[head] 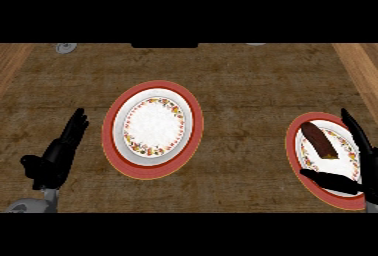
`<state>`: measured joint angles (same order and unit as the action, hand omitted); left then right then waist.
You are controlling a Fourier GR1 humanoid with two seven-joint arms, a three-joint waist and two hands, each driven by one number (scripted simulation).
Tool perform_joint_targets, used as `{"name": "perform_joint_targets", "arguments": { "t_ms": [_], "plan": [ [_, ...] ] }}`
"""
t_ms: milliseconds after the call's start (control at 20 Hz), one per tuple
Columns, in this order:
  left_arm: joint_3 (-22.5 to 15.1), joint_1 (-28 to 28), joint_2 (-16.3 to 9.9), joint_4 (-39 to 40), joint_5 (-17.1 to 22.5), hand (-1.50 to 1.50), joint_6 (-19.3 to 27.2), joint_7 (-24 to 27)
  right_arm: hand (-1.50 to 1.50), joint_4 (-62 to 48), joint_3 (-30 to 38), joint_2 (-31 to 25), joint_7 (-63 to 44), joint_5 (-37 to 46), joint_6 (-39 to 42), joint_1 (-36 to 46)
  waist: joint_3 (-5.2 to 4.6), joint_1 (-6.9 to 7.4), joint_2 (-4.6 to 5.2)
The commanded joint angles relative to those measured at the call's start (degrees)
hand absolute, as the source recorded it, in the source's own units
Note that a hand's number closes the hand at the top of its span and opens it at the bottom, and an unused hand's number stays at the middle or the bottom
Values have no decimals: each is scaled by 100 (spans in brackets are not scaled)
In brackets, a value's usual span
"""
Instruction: Pick the sweet potato from the plate and place it in the plate
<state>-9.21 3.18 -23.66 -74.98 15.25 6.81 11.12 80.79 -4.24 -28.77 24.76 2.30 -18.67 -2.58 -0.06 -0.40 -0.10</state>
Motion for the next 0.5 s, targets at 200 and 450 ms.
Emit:
{"name": "perform_joint_targets", "arguments": {
  "t_ms": [200,450],
  "plan": [
    [-24,-24,73,31,-94,0,-83,14,-150,405,-381,-1284,-2141,1064,570,-39,-11,51,12],
    [340,167,-68,88,4,0,-260,-132,-150,1274,-568,-1321,-3195,1194,1125,-311,-1,7,3]
  ]
}}
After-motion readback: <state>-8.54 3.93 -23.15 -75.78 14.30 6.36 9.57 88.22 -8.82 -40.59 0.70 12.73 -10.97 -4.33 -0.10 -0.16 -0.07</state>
